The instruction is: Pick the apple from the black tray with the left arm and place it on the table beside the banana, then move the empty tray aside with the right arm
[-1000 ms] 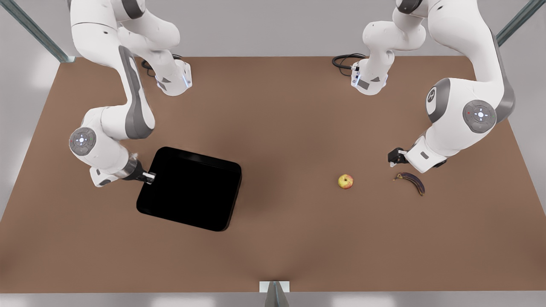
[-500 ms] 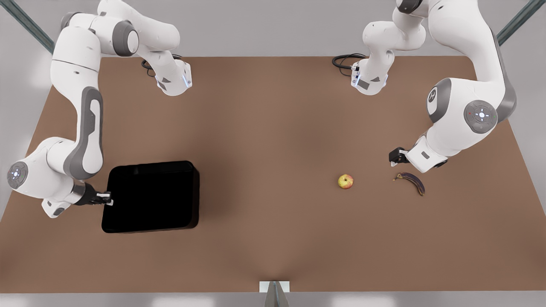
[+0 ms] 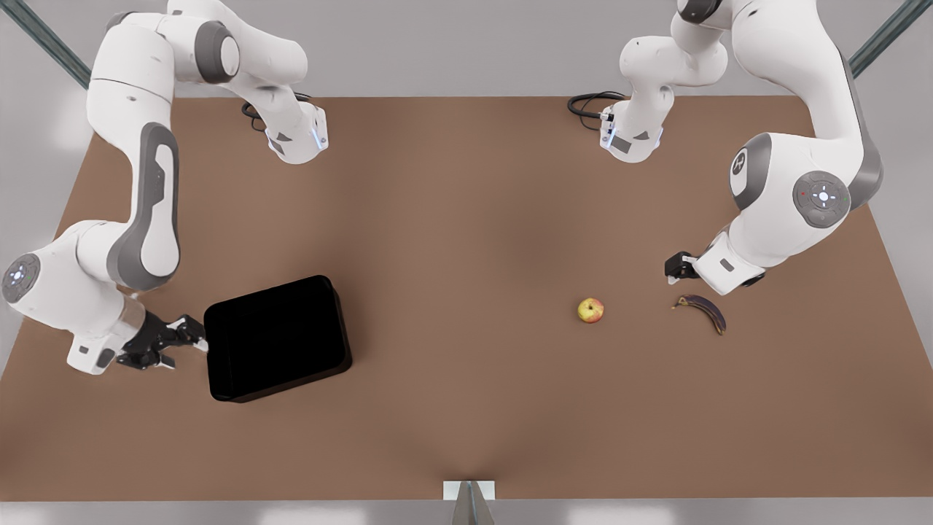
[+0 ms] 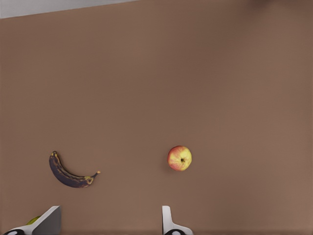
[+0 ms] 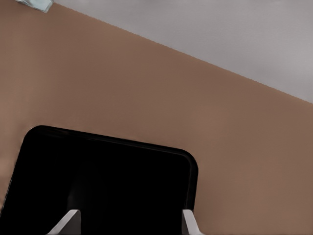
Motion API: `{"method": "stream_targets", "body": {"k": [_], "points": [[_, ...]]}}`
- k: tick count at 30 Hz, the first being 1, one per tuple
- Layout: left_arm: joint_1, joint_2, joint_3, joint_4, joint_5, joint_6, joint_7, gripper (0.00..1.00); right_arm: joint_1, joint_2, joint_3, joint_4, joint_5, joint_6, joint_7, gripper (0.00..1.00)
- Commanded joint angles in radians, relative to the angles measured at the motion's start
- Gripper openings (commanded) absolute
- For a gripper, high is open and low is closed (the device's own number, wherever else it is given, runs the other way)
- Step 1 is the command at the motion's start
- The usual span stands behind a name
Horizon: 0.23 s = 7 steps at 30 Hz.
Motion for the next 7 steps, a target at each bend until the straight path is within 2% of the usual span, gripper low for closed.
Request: {"method": "stream_targets", "body": {"k": [1,2,4,7], "points": [[0.001,-0.001,0.001,0.001,0.001,-0.001,0.003,1.00,0.036,-0.057,0.010,0.032,-0.075,-0.163,0.288,1.00],[0.001,-0.001,0.001,0.001,0.001,-0.001,0.003,1.00,0.036,-0.059,0.010,0.042,-0.085,-0.206,0.405,1.00],[0.001,-0.003,0.001,0.001,0.001,-0.001,0.002,1.00,0.060,-0.062,0.070,0.052,-0.089,-0.240,0.711,1.00],[0.003,-0.003,0.001,0.001,0.001,-0.002,0.003,1.00,0.079,-0.060,0.072,0.061,-0.089,-0.241,0.838,1.00]]}}
